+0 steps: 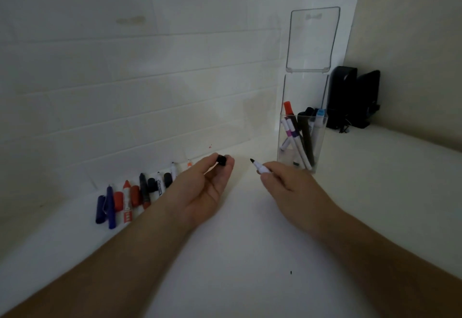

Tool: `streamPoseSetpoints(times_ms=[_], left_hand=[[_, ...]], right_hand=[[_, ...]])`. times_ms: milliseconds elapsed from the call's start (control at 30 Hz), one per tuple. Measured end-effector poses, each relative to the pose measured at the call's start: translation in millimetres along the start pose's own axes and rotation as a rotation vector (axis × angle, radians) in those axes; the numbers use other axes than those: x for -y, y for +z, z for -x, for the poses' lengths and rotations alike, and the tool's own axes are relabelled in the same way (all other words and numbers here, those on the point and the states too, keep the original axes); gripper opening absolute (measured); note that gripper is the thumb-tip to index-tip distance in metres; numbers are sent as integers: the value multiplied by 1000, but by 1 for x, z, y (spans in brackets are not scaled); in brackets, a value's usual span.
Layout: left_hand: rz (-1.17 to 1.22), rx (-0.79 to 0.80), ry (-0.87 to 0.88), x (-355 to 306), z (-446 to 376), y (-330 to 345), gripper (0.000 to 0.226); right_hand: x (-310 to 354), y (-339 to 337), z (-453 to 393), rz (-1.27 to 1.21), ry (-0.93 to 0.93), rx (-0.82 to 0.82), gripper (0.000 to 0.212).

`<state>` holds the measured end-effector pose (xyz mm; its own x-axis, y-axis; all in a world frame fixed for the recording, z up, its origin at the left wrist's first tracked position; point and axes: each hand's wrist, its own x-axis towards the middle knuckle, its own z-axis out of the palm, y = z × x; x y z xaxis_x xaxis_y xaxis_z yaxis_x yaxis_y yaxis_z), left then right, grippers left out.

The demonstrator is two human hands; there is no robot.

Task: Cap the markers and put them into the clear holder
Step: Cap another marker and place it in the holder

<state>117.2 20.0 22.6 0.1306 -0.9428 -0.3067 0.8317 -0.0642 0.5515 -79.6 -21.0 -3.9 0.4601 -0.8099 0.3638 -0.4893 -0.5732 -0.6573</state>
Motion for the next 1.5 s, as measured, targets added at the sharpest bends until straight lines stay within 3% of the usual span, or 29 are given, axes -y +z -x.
streamPoseSetpoints(times_ms=[100, 233, 400, 667, 800, 933, 1167, 1333, 1500], left_hand=[[-150, 38, 87, 3, -3, -4, 17], [-393, 77, 190, 10, -1, -5, 32], [-645, 39, 350, 18, -4, -8, 25], [-832, 85, 429, 18, -4, -11, 26], [-1314, 74, 659, 20, -1, -14, 28], [-1498, 73, 715, 21, 3, -11, 23], [-1516, 31, 650, 24, 1, -13, 19], [-1491, 19, 680, 25, 4, -12, 21], [-1533, 79, 689, 28, 6, -10, 21]], right_hand=[[0, 0, -1, -41, 47, -7, 42], [0, -3, 0, -37, 25, -44, 34], [-7, -7, -5, 158, -23, -94, 37], [-8, -6, -5, 286, -51, -67, 37], [-9, -5, -1, 340, -114, -75, 34], [-8, -5, -4, 335, -139, -67, 28], [-5, -4, -2, 402, -153, -41, 19], [2, -3, -2, 306, -93, -34, 17], [1, -8, 0, 289, -61, 68, 18]])
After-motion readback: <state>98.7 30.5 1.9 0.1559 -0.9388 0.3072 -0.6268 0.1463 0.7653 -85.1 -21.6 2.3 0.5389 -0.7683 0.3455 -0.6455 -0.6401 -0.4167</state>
